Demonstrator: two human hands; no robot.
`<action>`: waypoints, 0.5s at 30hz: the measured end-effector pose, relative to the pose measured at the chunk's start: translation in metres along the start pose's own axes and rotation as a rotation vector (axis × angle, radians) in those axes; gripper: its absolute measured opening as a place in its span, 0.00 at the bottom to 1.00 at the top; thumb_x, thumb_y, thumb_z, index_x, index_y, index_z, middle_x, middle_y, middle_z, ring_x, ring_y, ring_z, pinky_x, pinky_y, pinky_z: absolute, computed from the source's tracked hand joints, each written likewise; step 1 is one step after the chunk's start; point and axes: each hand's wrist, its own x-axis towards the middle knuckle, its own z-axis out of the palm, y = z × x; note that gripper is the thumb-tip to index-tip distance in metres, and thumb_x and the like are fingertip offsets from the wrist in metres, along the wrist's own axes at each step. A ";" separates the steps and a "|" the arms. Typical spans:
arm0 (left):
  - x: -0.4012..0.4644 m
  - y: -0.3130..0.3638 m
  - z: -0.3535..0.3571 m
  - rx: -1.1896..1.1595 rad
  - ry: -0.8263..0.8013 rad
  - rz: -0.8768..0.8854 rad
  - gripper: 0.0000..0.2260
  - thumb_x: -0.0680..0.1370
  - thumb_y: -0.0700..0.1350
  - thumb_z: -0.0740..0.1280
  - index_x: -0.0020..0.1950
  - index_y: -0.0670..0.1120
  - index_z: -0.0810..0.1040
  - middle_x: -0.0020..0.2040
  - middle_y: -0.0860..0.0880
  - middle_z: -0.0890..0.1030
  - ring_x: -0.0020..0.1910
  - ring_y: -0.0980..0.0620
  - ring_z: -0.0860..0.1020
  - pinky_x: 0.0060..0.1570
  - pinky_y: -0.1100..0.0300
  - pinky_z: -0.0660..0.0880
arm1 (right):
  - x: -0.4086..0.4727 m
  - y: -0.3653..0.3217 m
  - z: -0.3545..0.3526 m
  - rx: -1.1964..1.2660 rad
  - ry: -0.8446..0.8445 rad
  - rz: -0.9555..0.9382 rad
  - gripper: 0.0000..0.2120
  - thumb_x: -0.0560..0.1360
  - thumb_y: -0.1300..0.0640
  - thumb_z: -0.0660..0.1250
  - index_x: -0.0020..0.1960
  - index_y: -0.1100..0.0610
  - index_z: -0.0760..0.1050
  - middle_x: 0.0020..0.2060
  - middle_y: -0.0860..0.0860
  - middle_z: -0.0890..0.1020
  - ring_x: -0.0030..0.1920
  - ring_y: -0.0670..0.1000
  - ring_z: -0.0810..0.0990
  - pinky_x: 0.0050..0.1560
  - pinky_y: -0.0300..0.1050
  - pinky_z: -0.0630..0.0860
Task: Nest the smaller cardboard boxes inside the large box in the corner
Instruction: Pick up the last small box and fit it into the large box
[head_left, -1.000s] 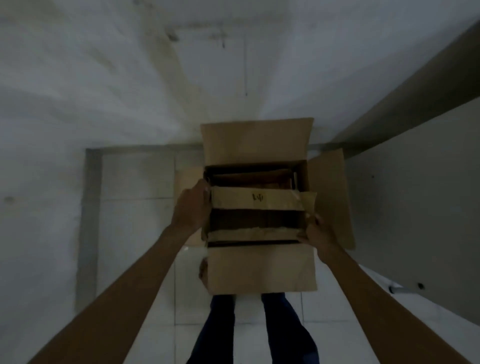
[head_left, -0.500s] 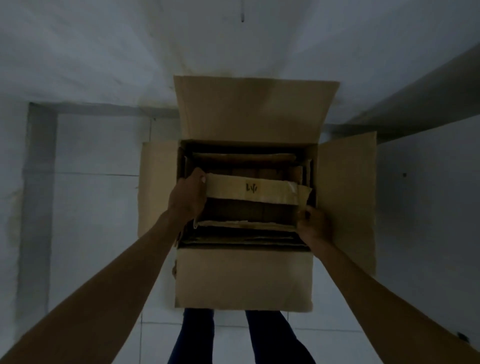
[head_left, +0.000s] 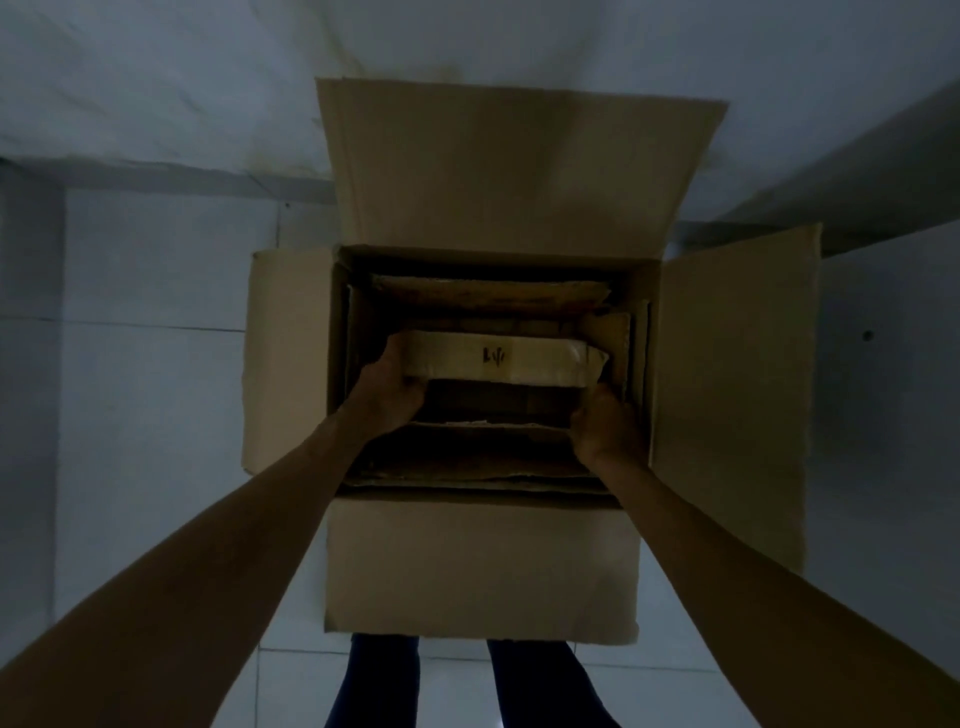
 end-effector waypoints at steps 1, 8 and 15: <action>-0.001 0.002 0.000 -0.066 0.001 0.014 0.36 0.81 0.43 0.65 0.83 0.54 0.46 0.72 0.41 0.71 0.65 0.38 0.77 0.62 0.47 0.77 | 0.001 -0.001 -0.002 0.054 -0.041 0.013 0.17 0.83 0.56 0.61 0.70 0.60 0.70 0.62 0.61 0.79 0.62 0.64 0.79 0.55 0.52 0.76; -0.024 0.017 0.008 0.097 0.045 -0.028 0.38 0.81 0.50 0.65 0.83 0.53 0.44 0.82 0.43 0.53 0.79 0.33 0.55 0.77 0.39 0.59 | -0.023 0.003 -0.016 0.204 -0.003 -0.106 0.22 0.82 0.57 0.61 0.76 0.55 0.66 0.65 0.58 0.78 0.64 0.63 0.78 0.61 0.57 0.78; -0.057 -0.002 0.000 0.160 0.232 0.053 0.22 0.82 0.45 0.60 0.76 0.44 0.63 0.73 0.41 0.64 0.71 0.36 0.65 0.65 0.41 0.72 | -0.066 0.020 -0.012 0.292 0.058 -0.086 0.19 0.83 0.58 0.60 0.74 0.56 0.70 0.65 0.58 0.78 0.62 0.61 0.78 0.60 0.60 0.78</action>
